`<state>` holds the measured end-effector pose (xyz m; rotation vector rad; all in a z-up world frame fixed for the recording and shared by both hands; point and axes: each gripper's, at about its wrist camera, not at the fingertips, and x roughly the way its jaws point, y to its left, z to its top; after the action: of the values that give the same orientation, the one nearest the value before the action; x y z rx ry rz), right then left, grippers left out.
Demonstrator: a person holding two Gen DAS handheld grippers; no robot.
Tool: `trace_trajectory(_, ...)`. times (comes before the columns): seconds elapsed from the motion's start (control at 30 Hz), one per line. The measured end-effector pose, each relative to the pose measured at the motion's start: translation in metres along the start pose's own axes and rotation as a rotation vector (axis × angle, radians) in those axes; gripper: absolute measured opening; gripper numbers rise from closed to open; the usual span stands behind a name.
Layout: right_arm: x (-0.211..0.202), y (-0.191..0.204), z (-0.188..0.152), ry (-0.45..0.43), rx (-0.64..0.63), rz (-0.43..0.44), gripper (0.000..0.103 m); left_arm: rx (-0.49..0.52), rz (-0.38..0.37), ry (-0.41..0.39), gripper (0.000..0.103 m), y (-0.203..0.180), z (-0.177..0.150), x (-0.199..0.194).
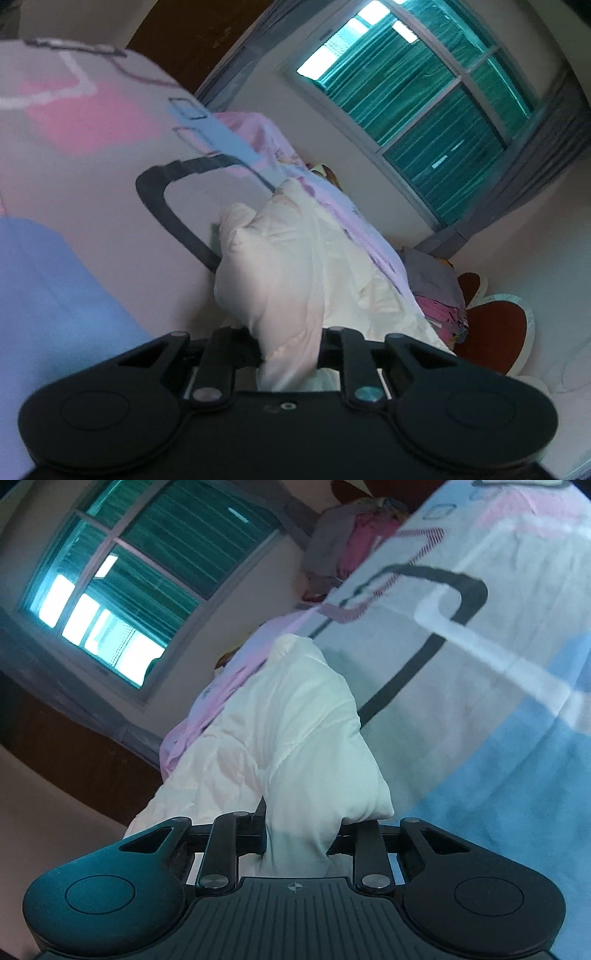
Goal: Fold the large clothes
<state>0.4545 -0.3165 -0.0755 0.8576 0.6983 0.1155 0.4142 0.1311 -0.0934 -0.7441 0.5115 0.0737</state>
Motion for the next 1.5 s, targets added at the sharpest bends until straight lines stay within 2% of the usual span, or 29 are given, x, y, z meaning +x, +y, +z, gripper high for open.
trace_trajectory(0.17, -0.036, -0.001, -0.011, 0.010, -0.036, -0.005, 0.024, 0.027, -0.006, 0.008, 0.018, -0.006, -0.010, -0.030)
trace_trajectory(0.63, -0.139, -0.034, -0.053, 0.039, -0.041, -0.016, 0.024, 0.031, 0.013, 0.051, 0.018, 0.007, -0.074, -0.120)
trace_trajectory(1.23, -0.206, -0.058, -0.091, 0.065, -0.054, -0.021, 0.024, 0.021, 0.025, 0.045, 0.018, 0.024, -0.115, -0.183)
trace_trajectory(1.33, -0.205, -0.070, -0.098, 0.081, -0.028, -0.035, 0.025, 0.026, 0.028, 0.056, 0.018, 0.030, -0.121, -0.186)
trace_trajectory(1.4, -0.196, -0.079, -0.101, 0.105, -0.011, -0.062, 0.031, 0.024, 0.046, 0.067, 0.028, 0.035, -0.128, -0.181)
trace_trajectory(1.43, -0.191, -0.084, -0.102, 0.123, 0.003, -0.078, 0.041, 0.022, 0.064, 0.071, 0.033, 0.038, -0.131, -0.178)
trace_trajectory(1.47, -0.189, -0.090, -0.101, 0.128, 0.023, -0.088, 0.055, 0.007, 0.086, 0.076, 0.046, 0.042, -0.133, -0.175)
trace_trajectory(1.5, -0.192, -0.093, -0.100, 0.117, 0.033, -0.099, 0.060, -0.017, 0.102, 0.071, 0.059, 0.046, -0.134, -0.176)
